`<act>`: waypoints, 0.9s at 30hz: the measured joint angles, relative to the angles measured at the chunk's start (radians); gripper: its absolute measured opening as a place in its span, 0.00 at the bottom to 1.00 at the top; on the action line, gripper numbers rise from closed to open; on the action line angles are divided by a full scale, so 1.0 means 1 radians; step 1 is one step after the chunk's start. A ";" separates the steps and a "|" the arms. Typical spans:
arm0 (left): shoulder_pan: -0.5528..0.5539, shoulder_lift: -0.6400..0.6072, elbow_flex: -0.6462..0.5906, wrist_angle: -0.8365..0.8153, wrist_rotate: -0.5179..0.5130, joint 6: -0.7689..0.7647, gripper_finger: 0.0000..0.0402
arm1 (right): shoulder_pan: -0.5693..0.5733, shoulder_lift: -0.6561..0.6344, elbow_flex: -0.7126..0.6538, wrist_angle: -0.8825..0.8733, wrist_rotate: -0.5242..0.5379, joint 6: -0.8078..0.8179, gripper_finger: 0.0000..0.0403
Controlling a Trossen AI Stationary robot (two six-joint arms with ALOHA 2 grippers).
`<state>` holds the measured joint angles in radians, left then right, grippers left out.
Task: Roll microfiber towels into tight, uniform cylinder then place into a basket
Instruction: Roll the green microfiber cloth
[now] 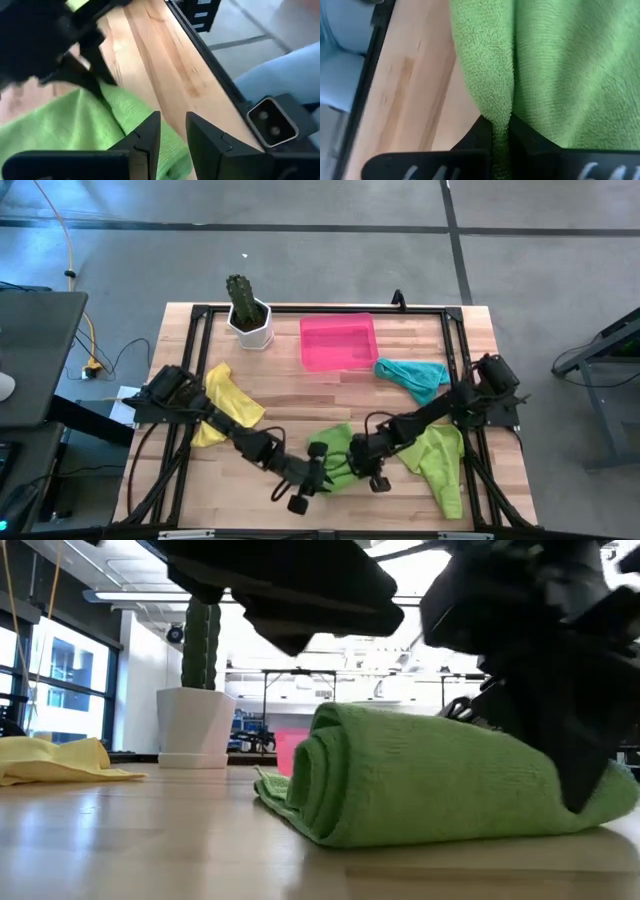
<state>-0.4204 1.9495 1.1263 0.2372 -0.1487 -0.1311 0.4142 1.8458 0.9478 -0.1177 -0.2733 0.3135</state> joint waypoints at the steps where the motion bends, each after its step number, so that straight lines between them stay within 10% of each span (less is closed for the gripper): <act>1: -0.011 0.000 0.000 -0.002 -0.022 0.014 0.21 | -0.007 0.000 0.000 0.002 0.000 0.031 0.01; 10: -0.044 0.027 0.001 -0.017 -0.300 -0.038 0.21 | -0.055 0.000 0.000 0.005 -0.061 0.267 0.01; 27: 0.011 0.151 0.001 0.009 -0.236 -0.102 0.21 | -0.063 0.001 0.000 -0.015 -0.122 0.362 0.02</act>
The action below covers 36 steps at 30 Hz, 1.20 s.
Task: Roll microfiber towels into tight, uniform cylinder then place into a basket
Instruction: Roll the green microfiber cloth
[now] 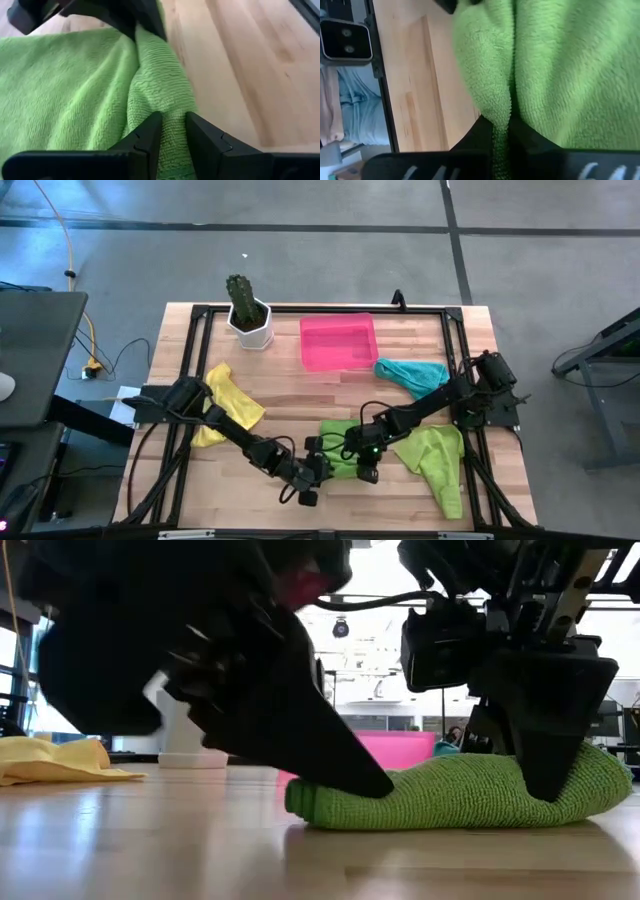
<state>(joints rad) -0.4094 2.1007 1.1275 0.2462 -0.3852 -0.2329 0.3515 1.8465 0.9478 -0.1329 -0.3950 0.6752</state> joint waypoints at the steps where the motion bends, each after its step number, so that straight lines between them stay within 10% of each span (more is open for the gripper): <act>1: 0.006 0.001 0.000 0.000 -0.001 0.000 0.21 | 0.002 0.000 0.000 0.000 0.000 -0.002 0.03; 24: 0.041 0.050 0.006 0.027 0.291 -0.549 0.18 | 0.016 -0.088 0.050 -0.148 0.007 -0.538 0.30; 36: 0.002 0.049 0.006 0.017 0.124 -0.791 0.18 | 0.156 -0.122 0.134 -0.259 0.068 -0.833 0.54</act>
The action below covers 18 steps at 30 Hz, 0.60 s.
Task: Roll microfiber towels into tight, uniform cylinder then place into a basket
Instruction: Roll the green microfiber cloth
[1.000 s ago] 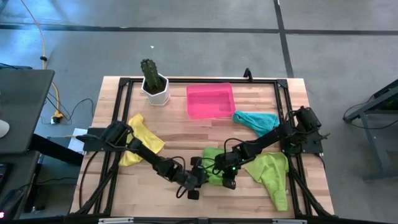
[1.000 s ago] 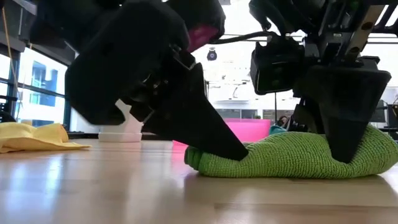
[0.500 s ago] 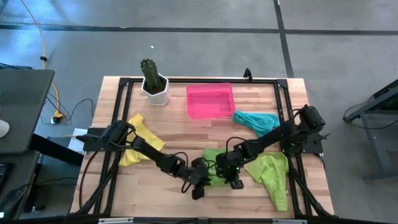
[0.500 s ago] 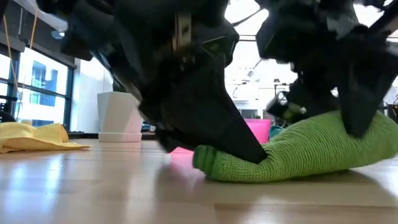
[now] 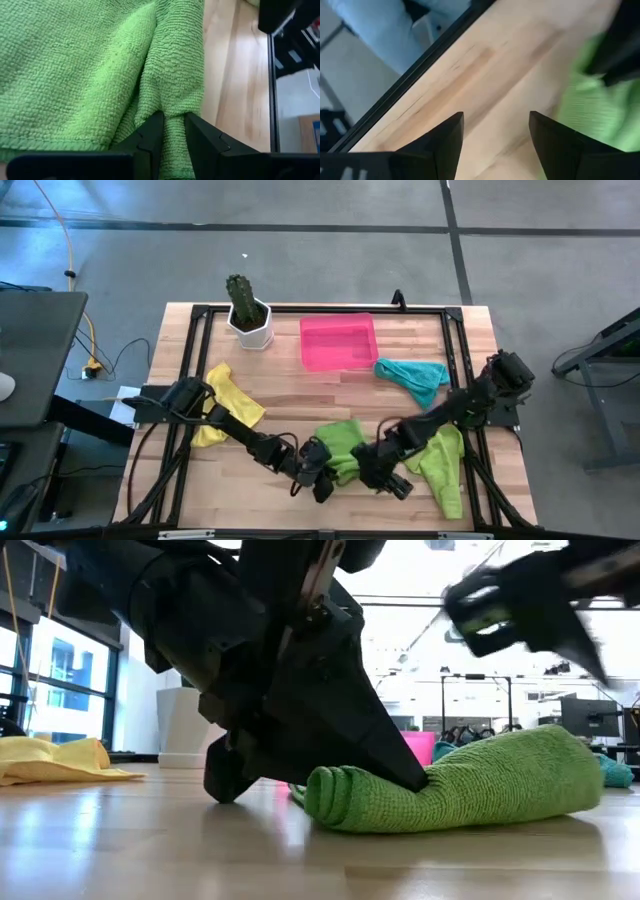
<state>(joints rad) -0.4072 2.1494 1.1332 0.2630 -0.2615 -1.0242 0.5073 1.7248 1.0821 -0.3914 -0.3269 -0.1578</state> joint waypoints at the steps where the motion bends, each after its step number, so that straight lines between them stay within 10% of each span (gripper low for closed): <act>1: 0.004 0.000 0.000 0.000 -0.009 -0.004 0.18 | 0.015 0.000 0.003 -0.035 0.010 0.016 0.54; 18: 0.149 -0.010 0.003 -0.097 0.044 0.089 0.18 | 0.197 0.000 0.000 -0.450 0.206 0.430 0.55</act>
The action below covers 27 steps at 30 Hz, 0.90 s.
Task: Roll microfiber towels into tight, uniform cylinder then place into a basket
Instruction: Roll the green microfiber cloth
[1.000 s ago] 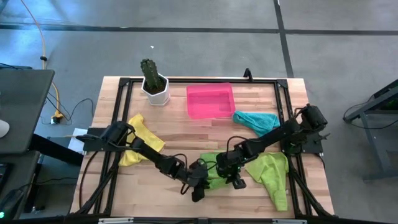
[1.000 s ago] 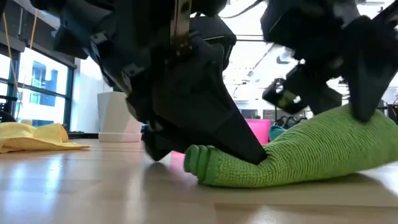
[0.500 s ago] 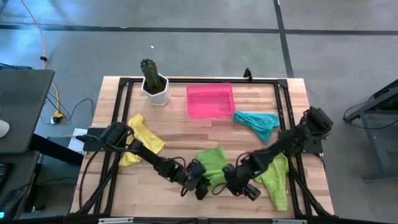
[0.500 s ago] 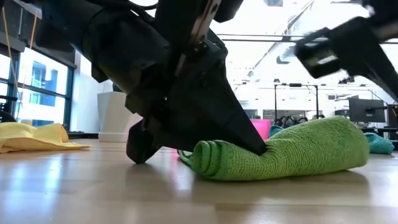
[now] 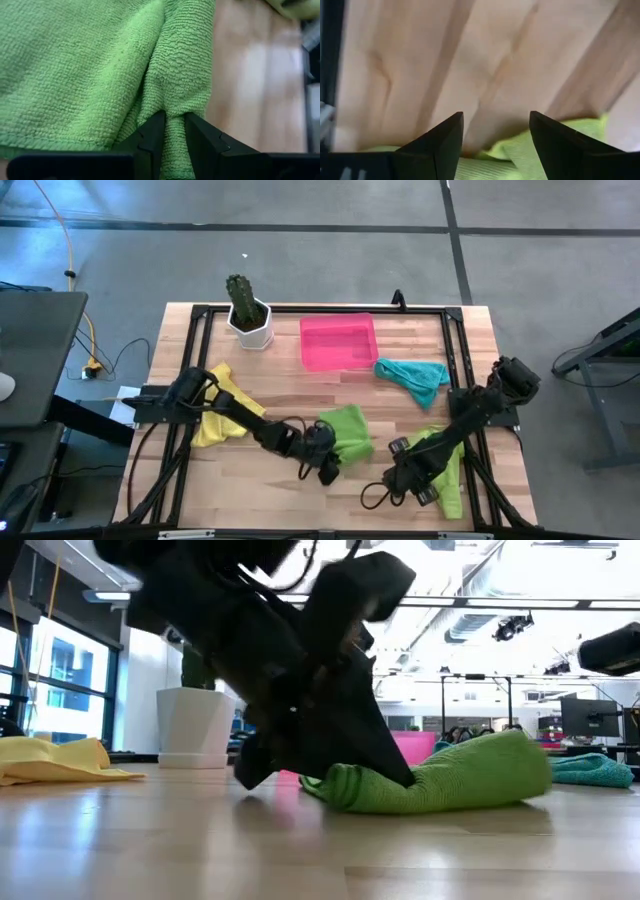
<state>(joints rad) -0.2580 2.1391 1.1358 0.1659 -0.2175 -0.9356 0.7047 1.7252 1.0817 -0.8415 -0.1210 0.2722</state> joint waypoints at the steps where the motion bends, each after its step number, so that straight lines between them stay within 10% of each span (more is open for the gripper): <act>1: 0.003 0.000 0.000 0.000 0.000 0.000 0.18 | 0.002 0.000 0.000 -0.011 0.025 -0.012 0.55; 14: -0.084 -0.062 0.000 -0.205 -0.040 -0.262 0.18 | -0.121 0.000 -0.001 -0.017 0.240 -0.275 0.55; 27: -0.191 -0.137 -0.008 -0.501 -0.234 -0.438 0.10 | -0.295 -0.019 -0.167 0.837 0.225 -0.575 0.55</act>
<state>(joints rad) -0.4492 2.0023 1.1275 -0.3347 -0.4515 -1.3740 0.4097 1.7060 0.9142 -0.0047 0.1040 -0.3029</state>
